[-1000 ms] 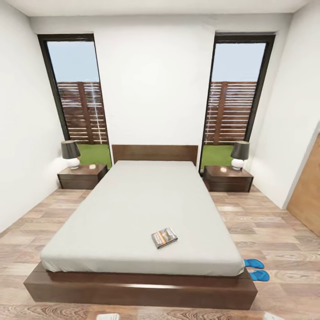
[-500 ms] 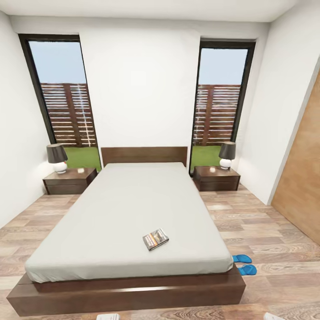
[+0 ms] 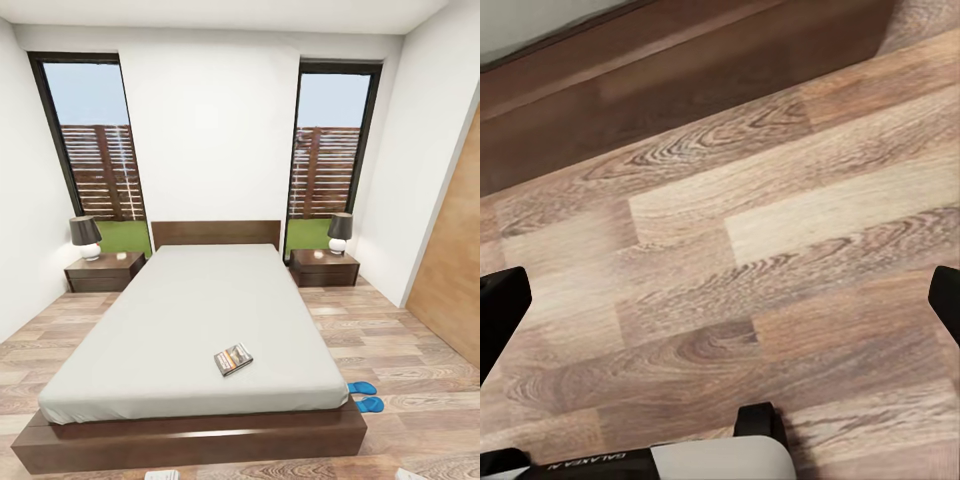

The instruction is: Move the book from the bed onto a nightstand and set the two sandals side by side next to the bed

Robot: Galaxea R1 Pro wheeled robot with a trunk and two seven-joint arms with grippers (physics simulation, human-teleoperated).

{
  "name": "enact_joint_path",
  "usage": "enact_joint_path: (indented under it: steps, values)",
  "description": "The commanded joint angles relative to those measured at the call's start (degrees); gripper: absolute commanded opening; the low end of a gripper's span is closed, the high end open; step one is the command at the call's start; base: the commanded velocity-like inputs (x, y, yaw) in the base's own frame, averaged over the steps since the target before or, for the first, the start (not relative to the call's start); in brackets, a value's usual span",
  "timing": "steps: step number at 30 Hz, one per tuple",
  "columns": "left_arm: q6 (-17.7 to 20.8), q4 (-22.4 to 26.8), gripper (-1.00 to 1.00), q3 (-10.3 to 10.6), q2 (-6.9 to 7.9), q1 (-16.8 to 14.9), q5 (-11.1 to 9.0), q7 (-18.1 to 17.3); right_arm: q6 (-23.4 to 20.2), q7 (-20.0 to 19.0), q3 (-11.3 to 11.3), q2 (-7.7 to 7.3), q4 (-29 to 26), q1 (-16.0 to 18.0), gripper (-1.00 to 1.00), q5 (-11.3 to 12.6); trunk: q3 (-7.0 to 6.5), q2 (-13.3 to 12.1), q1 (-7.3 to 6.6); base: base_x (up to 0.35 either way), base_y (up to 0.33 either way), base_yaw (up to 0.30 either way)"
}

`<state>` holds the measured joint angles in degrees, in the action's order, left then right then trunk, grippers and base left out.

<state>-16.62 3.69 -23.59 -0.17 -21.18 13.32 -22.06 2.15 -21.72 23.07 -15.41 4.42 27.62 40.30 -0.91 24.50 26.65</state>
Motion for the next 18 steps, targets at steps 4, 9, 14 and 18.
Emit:
enact_joint_path:
  steps: [4, 9, 14, 18]
  values:
    - [-0.2, 0.0, 1.00, -0.5, -0.01, 0.0, 0.6, -0.1, 0.2, -0.4, 0.5, 0.03, 0.2, 0.1, 1.00, 0.5, -0.70, -1.6, -0.86, 0.000, 0.000, 0.000]
    - [-0.2, 0.0, 1.00, -0.5, -0.01, 0.0, 0.6, -0.1, 0.2, -0.4, 0.5, 0.03, 0.2, 0.1, 1.00, 0.4, -0.70, -1.6, -0.86, 0.000, 0.000, 0.000]
    - [-0.2, 0.0, 1.00, -0.5, -0.01, 0.0, 0.6, -0.1, 0.2, -0.4, 0.5, 0.03, 0.2, 0.1, 1.00, 0.3, -0.70, -1.6, -0.86, 0.000, 0.000, 0.000]
    - [-0.2, 0.0, 1.00, -0.5, -0.01, 0.0, 0.6, -0.1, 0.2, -0.4, 0.5, 0.03, 0.2, 0.1, 1.00, 0.3, -0.70, -1.6, -0.86, 0.000, 0.000, 0.000]
